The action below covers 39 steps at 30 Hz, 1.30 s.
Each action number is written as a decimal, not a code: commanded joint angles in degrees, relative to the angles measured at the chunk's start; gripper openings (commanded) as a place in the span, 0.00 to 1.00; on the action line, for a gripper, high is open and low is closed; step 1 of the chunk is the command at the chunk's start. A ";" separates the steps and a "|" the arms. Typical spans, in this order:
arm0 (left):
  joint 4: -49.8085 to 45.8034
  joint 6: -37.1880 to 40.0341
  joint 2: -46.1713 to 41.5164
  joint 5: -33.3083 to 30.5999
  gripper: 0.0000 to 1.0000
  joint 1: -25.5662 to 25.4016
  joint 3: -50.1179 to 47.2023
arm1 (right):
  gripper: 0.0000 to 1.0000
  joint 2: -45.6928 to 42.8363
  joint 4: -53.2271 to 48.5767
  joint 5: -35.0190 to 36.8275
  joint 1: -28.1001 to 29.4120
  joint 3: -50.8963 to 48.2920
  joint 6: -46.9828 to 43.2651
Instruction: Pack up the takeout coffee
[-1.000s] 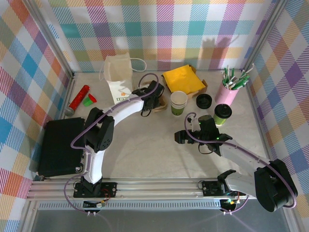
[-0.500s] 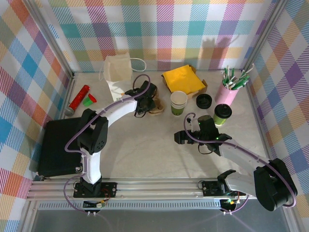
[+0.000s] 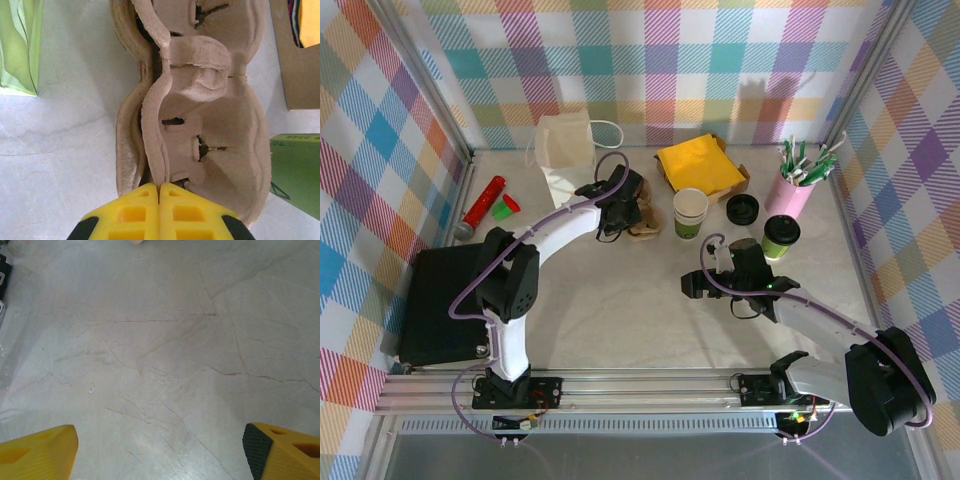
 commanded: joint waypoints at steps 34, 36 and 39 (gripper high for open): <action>-24.48 22.82 -46.90 28.70 0.00 -0.27 -7.08 | 0.79 -9.21 -41.36 2.19 14.22 44.93 -5.00; -24.83 22.87 -49.78 30.23 0.00 -0.27 -9.30 | 0.79 -6.95 -42.21 6.98 18.93 47.73 -6.75; -24.32 23.16 -52.97 33.78 0.00 -0.27 -12.68 | 0.79 -1.46 -44.36 13.42 25.63 52.90 -9.30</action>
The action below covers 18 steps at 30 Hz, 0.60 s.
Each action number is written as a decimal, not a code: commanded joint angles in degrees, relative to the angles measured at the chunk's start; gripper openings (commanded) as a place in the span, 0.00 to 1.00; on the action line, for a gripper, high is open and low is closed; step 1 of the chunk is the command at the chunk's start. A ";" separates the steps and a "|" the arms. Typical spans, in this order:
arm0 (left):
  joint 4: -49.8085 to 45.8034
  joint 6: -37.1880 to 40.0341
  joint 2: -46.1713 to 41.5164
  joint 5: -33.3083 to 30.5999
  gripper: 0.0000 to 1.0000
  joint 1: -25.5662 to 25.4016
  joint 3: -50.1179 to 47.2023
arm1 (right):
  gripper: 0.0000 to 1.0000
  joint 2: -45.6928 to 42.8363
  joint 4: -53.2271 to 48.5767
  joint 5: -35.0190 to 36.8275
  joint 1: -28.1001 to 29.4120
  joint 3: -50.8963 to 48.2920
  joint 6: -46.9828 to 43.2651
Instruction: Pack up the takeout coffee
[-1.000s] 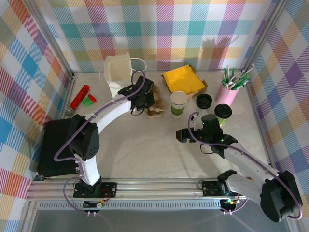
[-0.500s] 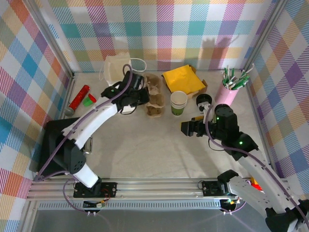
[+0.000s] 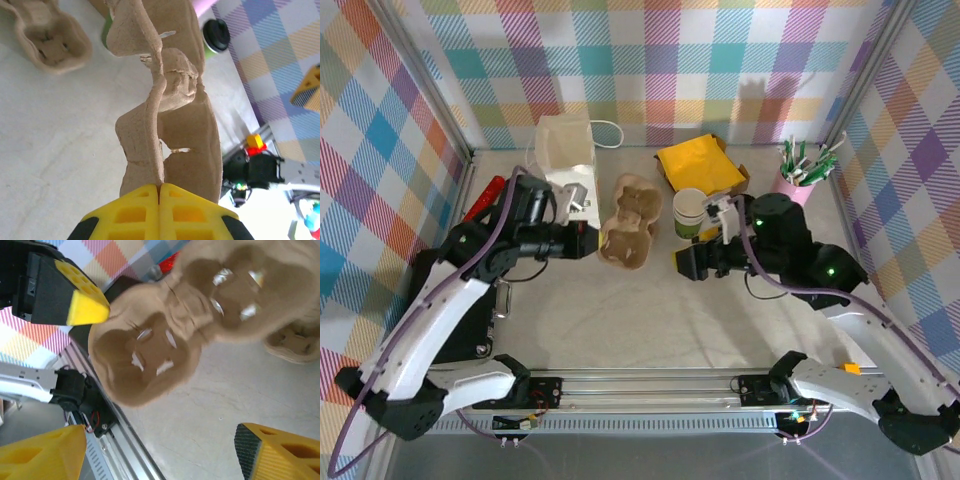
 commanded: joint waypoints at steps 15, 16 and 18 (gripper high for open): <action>-1.62 3.24 -7.41 9.10 0.00 -0.16 -7.17 | 0.81 21.40 -8.79 23.67 13.78 17.77 -14.06; -1.62 3.23 -7.50 9.09 0.00 -0.16 -7.17 | 0.81 21.86 -8.87 23.89 13.87 17.69 -14.20; -1.63 3.25 -7.58 9.00 0.00 -0.16 -6.98 | 0.81 22.90 -8.83 24.08 13.98 17.49 -14.44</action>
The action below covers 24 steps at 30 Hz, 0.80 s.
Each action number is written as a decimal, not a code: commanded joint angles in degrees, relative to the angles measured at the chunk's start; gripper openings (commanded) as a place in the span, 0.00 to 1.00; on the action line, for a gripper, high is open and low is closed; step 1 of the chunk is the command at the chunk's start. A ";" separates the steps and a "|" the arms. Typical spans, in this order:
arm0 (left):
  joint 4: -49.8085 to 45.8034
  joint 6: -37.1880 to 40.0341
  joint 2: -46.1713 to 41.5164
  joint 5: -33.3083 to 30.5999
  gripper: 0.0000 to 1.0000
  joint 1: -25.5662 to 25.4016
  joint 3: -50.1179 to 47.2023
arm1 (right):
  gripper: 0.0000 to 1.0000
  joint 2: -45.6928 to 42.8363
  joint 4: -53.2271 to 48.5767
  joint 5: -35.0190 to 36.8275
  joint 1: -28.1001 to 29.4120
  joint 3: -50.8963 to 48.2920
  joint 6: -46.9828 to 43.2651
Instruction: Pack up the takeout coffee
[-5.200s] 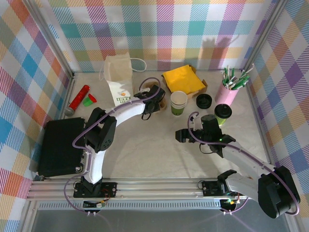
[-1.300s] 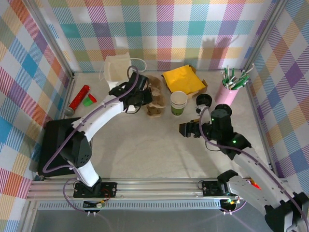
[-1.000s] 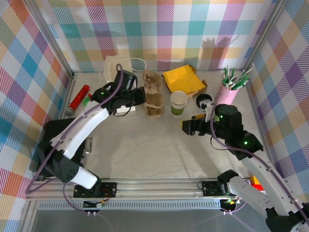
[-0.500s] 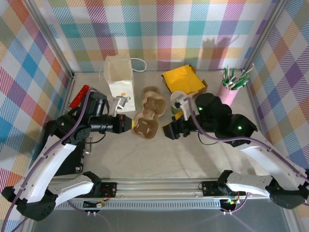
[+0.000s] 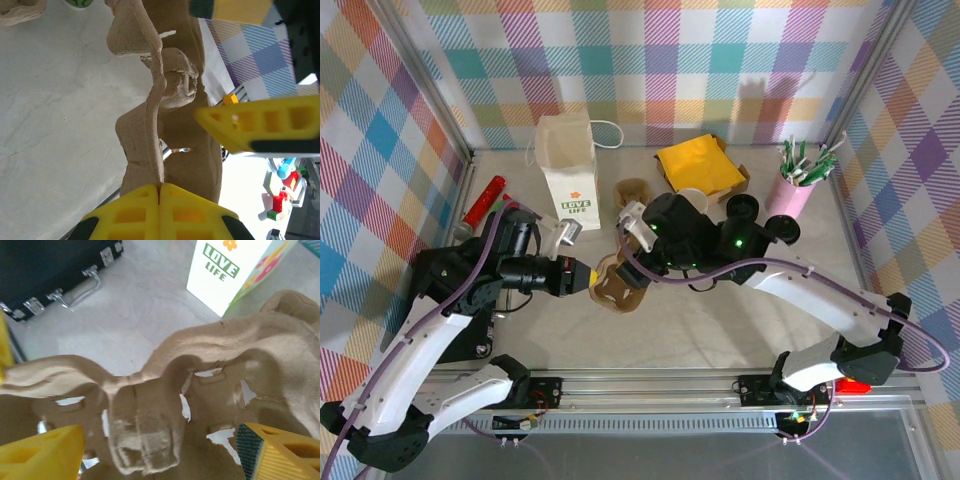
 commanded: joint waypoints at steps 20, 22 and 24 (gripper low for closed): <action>-0.77 1.66 -0.08 0.39 0.00 -0.16 0.33 | 0.65 1.81 0.50 -0.81 0.74 -2.62 -4.23; -0.82 1.57 -0.08 0.34 0.00 -0.16 0.45 | 0.65 1.65 0.63 -0.84 0.74 -2.94 -4.25; -0.75 1.53 -0.08 0.41 0.00 -0.16 0.40 | 0.66 1.55 0.79 -0.72 0.74 -3.28 -4.25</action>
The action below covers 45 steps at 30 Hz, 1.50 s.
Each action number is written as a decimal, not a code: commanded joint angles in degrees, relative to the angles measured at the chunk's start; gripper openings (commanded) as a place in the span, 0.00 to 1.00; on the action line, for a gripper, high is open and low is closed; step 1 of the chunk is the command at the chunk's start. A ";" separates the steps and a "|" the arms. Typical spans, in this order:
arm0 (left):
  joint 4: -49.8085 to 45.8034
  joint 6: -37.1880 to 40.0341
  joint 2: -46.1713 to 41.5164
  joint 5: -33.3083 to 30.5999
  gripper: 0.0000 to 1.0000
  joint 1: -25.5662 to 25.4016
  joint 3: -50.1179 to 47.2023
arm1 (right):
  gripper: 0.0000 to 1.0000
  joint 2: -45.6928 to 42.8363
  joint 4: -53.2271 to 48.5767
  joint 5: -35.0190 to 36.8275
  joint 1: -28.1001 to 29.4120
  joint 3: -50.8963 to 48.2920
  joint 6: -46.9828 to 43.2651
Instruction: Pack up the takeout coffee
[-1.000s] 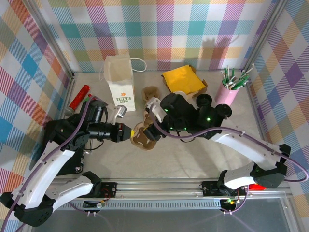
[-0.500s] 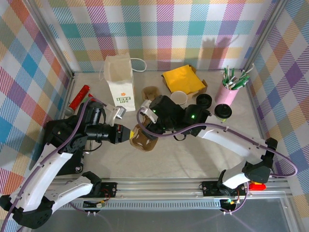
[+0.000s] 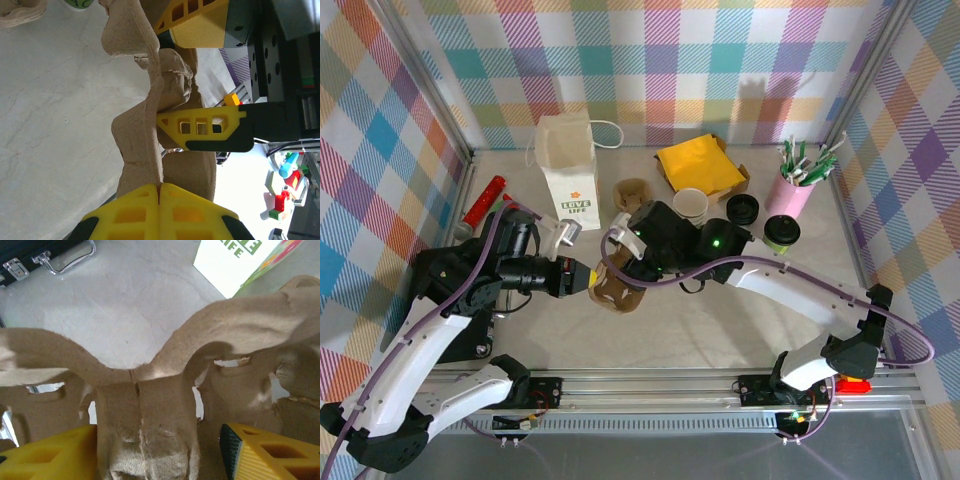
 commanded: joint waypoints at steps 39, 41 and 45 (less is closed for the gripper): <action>-1.73 -3.21 4.34 -18.11 0.39 -0.07 6.40 | 0.46 -4.55 3.35 0.27 0.28 -7.89 2.67; -3.09 -3.78 6.30 -24.29 0.40 0.26 9.50 | 0.46 -4.98 3.19 0.10 0.28 -8.87 3.48; -3.31 -4.20 10.51 -33.47 0.42 1.66 14.90 | 0.47 -6.16 2.88 -0.49 0.25 -10.95 4.98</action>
